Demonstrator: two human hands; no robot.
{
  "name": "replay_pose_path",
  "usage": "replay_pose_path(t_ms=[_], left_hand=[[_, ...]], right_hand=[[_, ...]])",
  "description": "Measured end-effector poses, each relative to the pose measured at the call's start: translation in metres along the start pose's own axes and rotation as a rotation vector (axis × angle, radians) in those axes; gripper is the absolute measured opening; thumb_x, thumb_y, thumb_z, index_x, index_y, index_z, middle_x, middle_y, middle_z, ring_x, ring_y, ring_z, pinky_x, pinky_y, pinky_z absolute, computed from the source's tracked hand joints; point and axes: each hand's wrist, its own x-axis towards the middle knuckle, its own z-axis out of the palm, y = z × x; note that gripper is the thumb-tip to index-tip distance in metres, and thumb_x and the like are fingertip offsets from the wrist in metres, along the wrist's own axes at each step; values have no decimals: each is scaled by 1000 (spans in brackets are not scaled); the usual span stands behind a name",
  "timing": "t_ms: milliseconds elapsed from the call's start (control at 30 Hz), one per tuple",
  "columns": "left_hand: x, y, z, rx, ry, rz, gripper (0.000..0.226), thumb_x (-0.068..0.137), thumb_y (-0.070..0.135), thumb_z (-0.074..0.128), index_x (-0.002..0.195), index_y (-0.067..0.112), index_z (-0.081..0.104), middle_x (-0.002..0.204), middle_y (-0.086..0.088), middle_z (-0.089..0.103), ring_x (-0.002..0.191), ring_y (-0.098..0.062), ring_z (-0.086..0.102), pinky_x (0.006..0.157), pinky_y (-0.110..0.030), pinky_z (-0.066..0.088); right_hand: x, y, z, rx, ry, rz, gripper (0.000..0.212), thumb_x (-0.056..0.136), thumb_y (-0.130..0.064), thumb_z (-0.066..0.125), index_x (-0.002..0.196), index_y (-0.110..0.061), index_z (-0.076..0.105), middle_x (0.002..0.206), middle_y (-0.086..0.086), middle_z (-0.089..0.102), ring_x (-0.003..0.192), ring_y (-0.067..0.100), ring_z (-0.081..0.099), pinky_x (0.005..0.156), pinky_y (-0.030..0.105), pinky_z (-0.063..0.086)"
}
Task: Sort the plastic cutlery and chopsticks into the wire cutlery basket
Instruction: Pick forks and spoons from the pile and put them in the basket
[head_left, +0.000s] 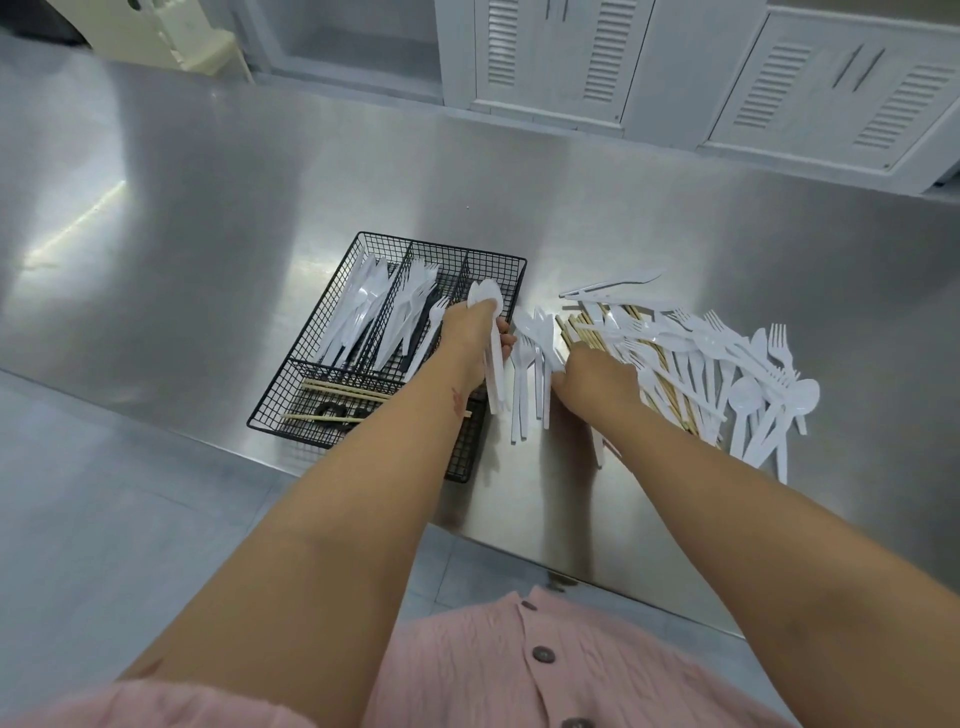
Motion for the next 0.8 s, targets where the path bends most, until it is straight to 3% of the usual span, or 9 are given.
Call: replay_pose_path(t_ms=[200, 300, 400, 500, 567, 700, 800], left_hand=[[3, 1, 12, 41, -42, -29, 40, 96, 26, 57, 126, 0, 56, 75, -6, 53, 51, -15, 51, 43, -20, 45], [2, 0, 23, 61, -63, -7, 58, 92, 41, 63, 136, 6, 50, 90, -6, 58, 61, -16, 57, 53, -26, 49], [-2, -4, 34, 39, -104, 10, 73, 89, 48, 66, 143, 6, 40, 101, -6, 56, 73, -17, 58, 61, -28, 52], [-6, -11, 47, 11, -143, 11, 48, 89, 40, 69, 123, 11, 52, 101, -9, 63, 82, -23, 62, 66, -30, 53], [-10, -16, 57, -2, -163, -1, 27, 94, 26, 64, 115, 9, 58, 94, -10, 66, 76, -23, 64, 60, -28, 53], [-22, -25, 80, -1, -185, -50, 43, 97, 12, 54, 138, 4, 45, 89, -9, 69, 76, -26, 65, 78, -41, 57], [-30, -31, 97, 33, -204, -68, 36, 100, 15, 51, 134, 4, 49, 86, -6, 65, 73, -19, 63, 74, -35, 55]], right_hand=[[-4, 8, -12, 119, 105, -40, 22, 97, -35, 48, 103, -14, 54, 93, 4, 63, 91, 28, 63, 85, 39, 43], [-10, 13, -19, 273, 106, -84, 16, 98, -34, 50, 96, -17, 51, 81, 0, 61, 78, 23, 61, 78, 41, 50], [-17, 20, -26, 342, 105, -135, 17, 97, -34, 52, 99, -17, 52, 84, 1, 62, 76, 21, 60, 71, 39, 51], [-25, 31, -28, 321, 92, -188, 18, 96, -36, 53, 100, -18, 52, 85, -1, 62, 77, 19, 60, 72, 40, 52], [-31, 40, -28, 324, 77, -176, 19, 95, -37, 54, 100, -19, 53, 85, -2, 63, 78, 19, 60, 72, 38, 52], [-42, 65, -31, 388, 66, -98, 22, 92, -42, 55, 96, -20, 56, 83, -3, 62, 76, 17, 58, 66, 32, 46], [-47, 91, -34, 409, 115, 4, 23, 95, -42, 50, 97, -19, 55, 83, -3, 62, 75, 18, 58, 63, 31, 44]])
